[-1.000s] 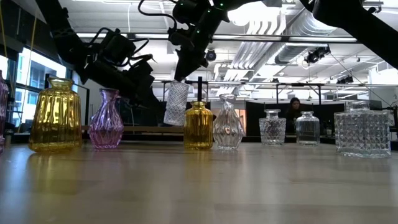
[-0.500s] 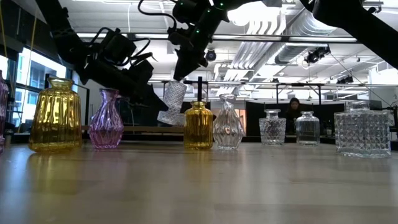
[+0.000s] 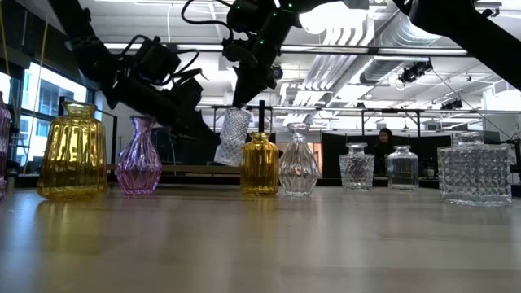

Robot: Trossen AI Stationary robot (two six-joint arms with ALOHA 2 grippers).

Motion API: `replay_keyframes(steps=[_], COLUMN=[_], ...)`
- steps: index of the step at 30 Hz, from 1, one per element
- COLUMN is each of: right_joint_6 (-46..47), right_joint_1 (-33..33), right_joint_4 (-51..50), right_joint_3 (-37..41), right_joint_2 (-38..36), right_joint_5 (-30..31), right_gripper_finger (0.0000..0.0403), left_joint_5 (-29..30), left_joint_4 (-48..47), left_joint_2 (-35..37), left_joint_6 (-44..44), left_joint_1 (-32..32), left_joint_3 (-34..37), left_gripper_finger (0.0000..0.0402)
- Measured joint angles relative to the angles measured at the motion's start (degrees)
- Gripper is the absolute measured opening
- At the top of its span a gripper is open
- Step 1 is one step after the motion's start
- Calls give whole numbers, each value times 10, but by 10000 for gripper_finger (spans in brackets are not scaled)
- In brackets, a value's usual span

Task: Sort vases onto shelf
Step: Put the transparent vase in the top right corner of the shelf

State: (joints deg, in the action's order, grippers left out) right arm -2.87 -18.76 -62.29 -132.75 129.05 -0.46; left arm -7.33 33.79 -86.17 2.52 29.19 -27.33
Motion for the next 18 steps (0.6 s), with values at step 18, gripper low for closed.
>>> replay_keyframes(steps=[18], right_joint_6=[-12], right_joint_1=[0], right_joint_4=[5], right_joint_3=[0], right_joint_2=[0], right_joint_5=[6], right_gripper_finger=[68], left_joint_5=[6], left_joint_4=[-43], left_joint_2=[0], left_joint_6=[-16], left_joint_1=[0], left_joint_3=[-25], left_gripper_finger=[0])
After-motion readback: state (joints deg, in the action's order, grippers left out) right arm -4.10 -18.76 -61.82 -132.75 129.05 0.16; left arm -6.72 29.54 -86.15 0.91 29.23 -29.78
